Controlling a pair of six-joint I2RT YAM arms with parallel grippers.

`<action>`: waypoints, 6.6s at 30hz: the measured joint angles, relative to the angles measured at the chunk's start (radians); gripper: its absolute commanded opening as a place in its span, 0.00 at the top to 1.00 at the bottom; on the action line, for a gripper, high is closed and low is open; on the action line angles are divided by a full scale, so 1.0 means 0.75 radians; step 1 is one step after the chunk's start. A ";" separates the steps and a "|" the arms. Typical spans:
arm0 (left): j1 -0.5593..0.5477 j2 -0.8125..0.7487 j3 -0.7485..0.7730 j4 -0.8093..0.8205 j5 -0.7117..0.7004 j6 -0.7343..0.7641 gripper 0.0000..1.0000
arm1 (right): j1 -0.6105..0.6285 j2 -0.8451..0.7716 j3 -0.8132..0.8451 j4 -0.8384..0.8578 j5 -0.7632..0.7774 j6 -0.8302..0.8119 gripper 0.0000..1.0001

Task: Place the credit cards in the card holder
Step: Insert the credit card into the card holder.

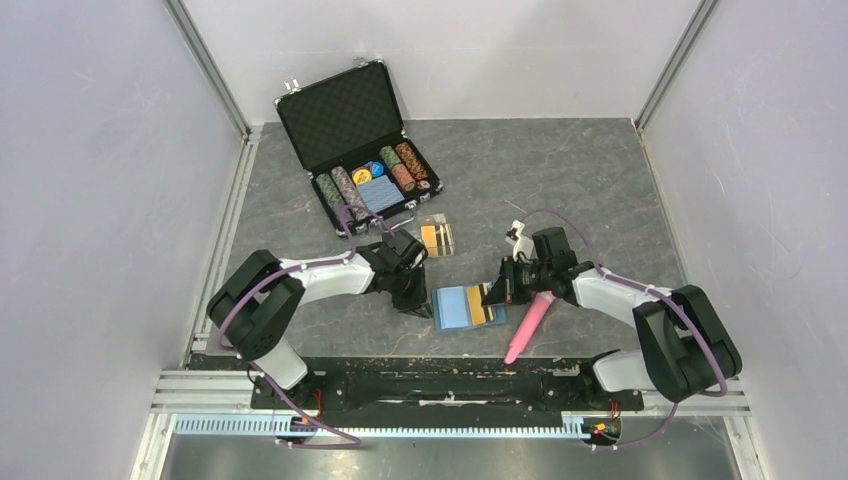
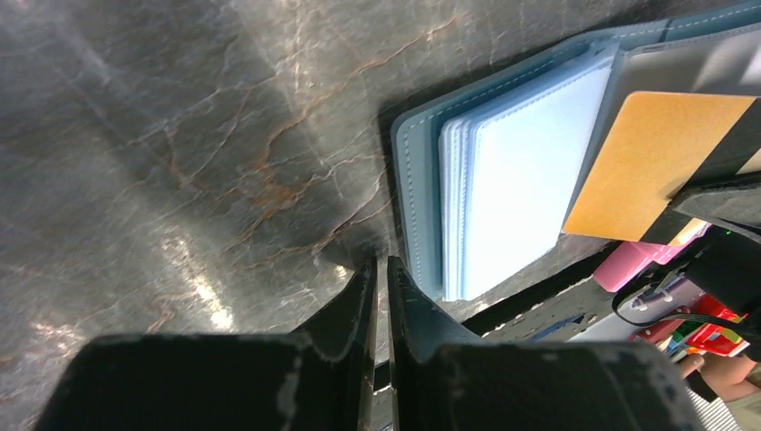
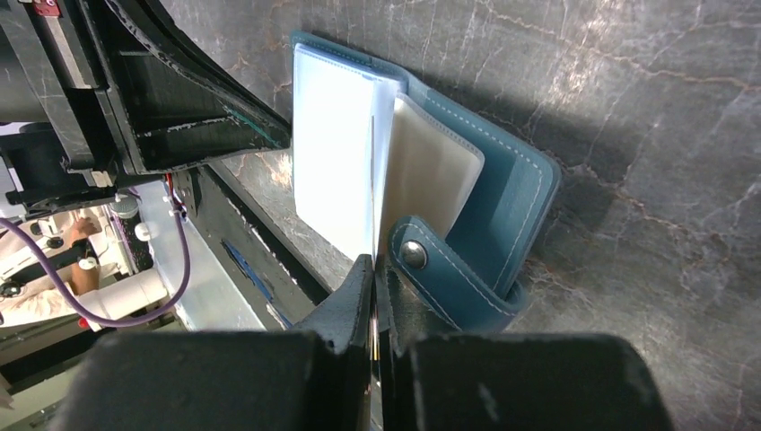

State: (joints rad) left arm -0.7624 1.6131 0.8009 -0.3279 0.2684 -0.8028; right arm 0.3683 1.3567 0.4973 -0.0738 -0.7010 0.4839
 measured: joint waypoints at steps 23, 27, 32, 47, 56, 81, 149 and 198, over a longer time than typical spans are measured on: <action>-0.006 0.085 0.078 -0.009 0.039 0.001 0.89 | -0.001 0.130 -0.059 0.231 -0.052 0.103 1.00; -0.008 0.085 0.078 -0.009 0.039 0.001 0.89 | -0.003 0.138 -0.081 0.289 -0.067 0.116 1.00; -0.010 0.085 0.079 -0.009 0.038 0.000 0.89 | -0.001 0.161 -0.099 0.363 -0.082 0.136 1.00; -0.020 0.092 0.083 -0.006 0.040 0.000 0.90 | 0.009 0.126 -0.115 0.359 -0.056 0.163 1.00; -0.025 0.106 0.096 -0.007 0.050 0.000 0.90 | 0.012 0.006 -0.097 0.198 0.024 0.106 1.00; -0.025 0.127 0.114 -0.014 0.069 0.000 0.91 | -0.002 0.051 -0.057 0.083 0.060 0.110 1.00; -0.048 0.186 0.205 -0.101 0.060 0.004 0.98 | 0.116 0.228 0.025 0.221 -0.057 0.246 0.42; 0.073 0.091 0.428 -0.347 -0.047 0.172 0.61 | 0.185 0.497 0.474 -0.132 -0.057 0.073 0.47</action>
State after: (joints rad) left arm -0.7074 1.6814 1.1217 -0.5880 0.2329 -0.6735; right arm 0.5068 1.7298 0.8528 -0.1726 -0.7441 0.5385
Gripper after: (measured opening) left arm 0.421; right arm 0.566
